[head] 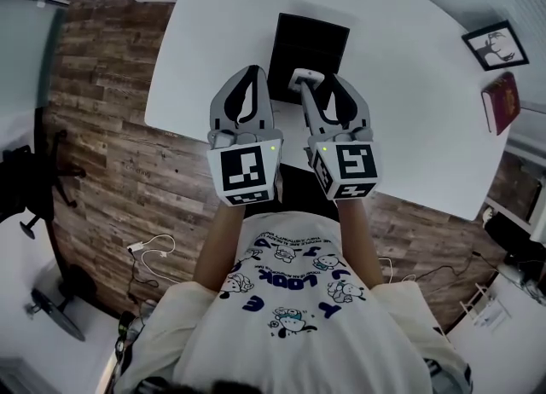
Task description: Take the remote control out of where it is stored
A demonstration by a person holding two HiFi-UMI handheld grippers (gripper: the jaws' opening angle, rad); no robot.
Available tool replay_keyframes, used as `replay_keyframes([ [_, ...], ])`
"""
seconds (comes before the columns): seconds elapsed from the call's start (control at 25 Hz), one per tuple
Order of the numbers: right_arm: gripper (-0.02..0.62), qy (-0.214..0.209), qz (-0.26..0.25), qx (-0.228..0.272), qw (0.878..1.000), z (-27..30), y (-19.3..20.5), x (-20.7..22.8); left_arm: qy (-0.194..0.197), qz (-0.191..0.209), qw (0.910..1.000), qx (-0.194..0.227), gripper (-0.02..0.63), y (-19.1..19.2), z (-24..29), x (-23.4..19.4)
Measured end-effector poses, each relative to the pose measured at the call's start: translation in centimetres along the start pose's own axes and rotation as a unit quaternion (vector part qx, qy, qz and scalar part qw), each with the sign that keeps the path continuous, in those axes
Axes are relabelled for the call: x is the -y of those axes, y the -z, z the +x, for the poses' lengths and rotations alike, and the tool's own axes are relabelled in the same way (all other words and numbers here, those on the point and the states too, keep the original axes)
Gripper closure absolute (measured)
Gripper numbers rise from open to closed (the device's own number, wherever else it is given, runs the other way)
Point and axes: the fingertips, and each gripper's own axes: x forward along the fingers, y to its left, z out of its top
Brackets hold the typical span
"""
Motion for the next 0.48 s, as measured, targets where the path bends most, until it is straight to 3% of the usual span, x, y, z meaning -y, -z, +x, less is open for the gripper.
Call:
replay_keyframes([
  [0.48,0.422,-0.055,-0.022,-0.016,0.998,1.4,0.7,-0.5,-0.007,-0.004,0.9999,-0.013,0.588,1.1,0.6,-1.3],
])
